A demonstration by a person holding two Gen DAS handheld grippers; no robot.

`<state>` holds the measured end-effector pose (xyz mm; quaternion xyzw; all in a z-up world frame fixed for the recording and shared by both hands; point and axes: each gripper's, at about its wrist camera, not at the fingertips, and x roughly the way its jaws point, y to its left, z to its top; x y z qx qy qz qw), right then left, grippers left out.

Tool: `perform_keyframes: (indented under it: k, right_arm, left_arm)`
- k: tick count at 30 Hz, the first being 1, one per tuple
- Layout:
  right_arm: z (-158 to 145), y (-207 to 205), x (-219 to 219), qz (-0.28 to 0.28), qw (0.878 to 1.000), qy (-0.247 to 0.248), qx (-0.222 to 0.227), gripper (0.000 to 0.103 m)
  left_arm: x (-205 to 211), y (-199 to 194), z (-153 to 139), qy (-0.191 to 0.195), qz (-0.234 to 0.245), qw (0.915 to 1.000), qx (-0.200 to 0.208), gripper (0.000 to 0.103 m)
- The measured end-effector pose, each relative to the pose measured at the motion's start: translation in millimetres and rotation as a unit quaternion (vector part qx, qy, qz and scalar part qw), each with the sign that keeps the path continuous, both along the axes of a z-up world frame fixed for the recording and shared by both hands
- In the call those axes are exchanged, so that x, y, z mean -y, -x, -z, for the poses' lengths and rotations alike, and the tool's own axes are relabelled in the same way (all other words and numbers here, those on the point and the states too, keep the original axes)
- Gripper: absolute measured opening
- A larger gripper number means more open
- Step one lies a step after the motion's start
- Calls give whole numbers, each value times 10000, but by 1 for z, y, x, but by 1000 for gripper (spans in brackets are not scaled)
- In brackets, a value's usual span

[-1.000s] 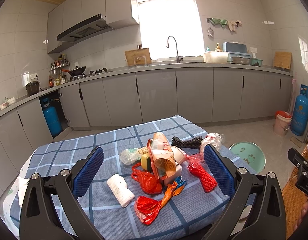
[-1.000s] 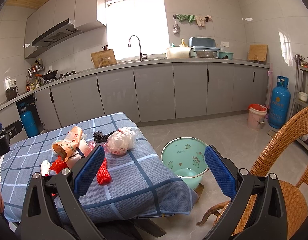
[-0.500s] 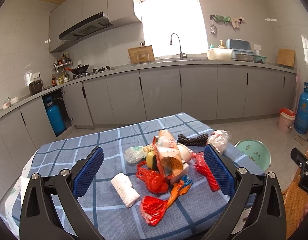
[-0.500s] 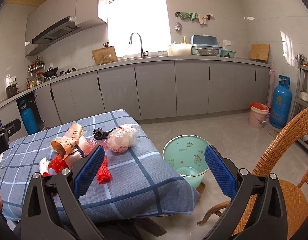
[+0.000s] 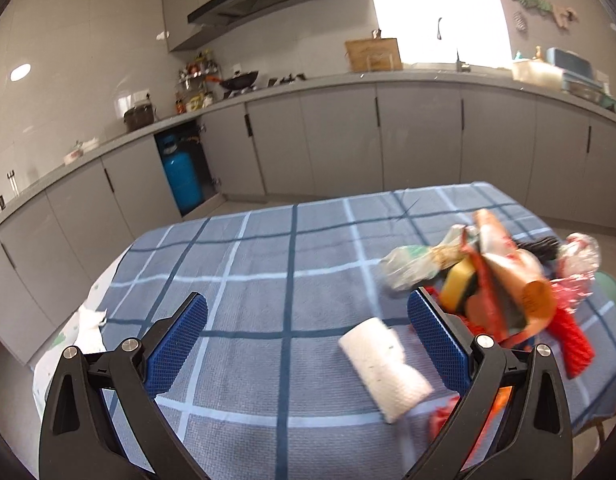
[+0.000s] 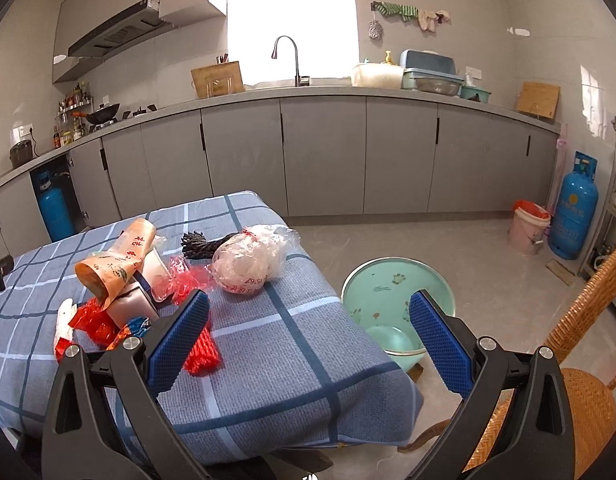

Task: Collect trash
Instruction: 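Grasp the white mesh foam sleeve with the left gripper while the right grasps the clear plastic bag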

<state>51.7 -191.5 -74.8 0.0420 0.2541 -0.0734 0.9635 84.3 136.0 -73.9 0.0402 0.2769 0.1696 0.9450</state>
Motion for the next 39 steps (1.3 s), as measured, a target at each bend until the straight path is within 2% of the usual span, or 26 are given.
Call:
perform_keyframes:
  k: [7, 13, 15, 19, 20, 22, 23, 24, 26, 31, 39]
  right_arm:
    - [6, -40, -19, -275, 9991, 254, -185, 98]
    - [19, -64, -27, -308, 9988, 204, -310, 98]
    - [27, -70, -26, -289, 9988, 145, -380, 98]
    - [37, -78, -24, -260, 9986, 35, -451, 98]
    - [38, -80, -25, -284, 9986, 35, -451, 98]
    - [41, -84, -28, -321, 9984, 20, -473, 98]
    - [41, -87, -29, -340, 9982, 9, -489, 98]
    - [41, -90, -31, -362, 9981, 2, -489, 98]
    - [39, -93, -36, -427, 9981, 3, -449, 98]
    - [33, -106, -45, -503, 9980, 62, -381, 98]
    - [35, -138, -33, -240, 9985, 3, -487, 98]
  left_arm:
    - [-5, -20, 33, 294, 88, 9984, -476, 98]
    - [16, -41, 61, 213, 379, 9960, -786, 97]
    - [20, -47, 70, 216, 461, 9947, -895, 82]
    - [27, -55, 87, 357, 676, 9902, -1170, 66]
    - [28, -55, 88, 414, 724, 9893, -1196, 59]
    - [30, -55, 91, 478, 804, 9877, -1255, 42]
    - [29, -56, 93, 553, 850, 9865, -1289, 26]
    - [28, -56, 93, 659, 885, 9852, -1308, 18]
    - [25, -56, 92, 708, 904, 9851, -1278, 14]
    - [15, -55, 78, 777, 842, 9875, -1083, 12]
    - [4, -59, 40, 367, 745, 9953, -493, 12]
